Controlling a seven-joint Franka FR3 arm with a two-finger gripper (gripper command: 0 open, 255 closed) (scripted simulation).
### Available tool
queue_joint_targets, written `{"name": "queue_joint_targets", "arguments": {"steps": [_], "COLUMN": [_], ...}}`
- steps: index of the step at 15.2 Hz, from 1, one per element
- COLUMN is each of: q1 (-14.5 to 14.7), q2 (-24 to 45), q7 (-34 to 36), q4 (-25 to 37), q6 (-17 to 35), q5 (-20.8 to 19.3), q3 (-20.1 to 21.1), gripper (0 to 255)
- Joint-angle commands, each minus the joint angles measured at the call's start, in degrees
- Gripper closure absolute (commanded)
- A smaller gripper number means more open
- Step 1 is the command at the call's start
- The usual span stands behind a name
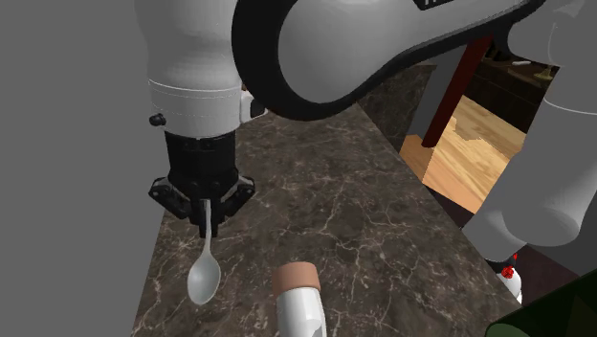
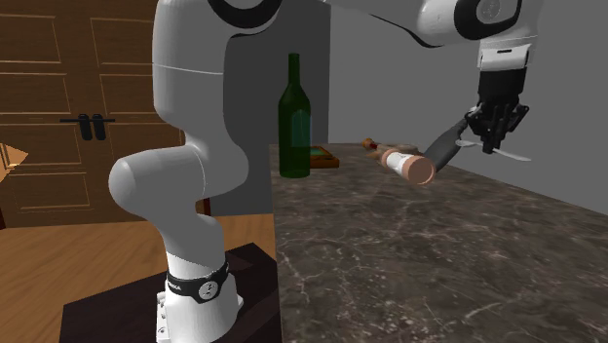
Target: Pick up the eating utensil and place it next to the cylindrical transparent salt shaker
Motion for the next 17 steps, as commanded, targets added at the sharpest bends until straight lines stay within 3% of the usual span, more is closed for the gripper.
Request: {"name": "queue_joint_targets", "arguments": {"steps": [1, 14, 17], "q1": [-0.1, 0.4, 0.4], "q2": [0.1, 2.4, 2.4], "q7": [-0.1, 0.2, 0.2], "q4": [-1.7, -9.4, -9.4], "q6": [1.7, 11.1, 11.1], "q5": [0.0, -1.9, -1.9], "q3": [-0.1, -0.8, -0.8], "gripper": [255, 255, 255]}}
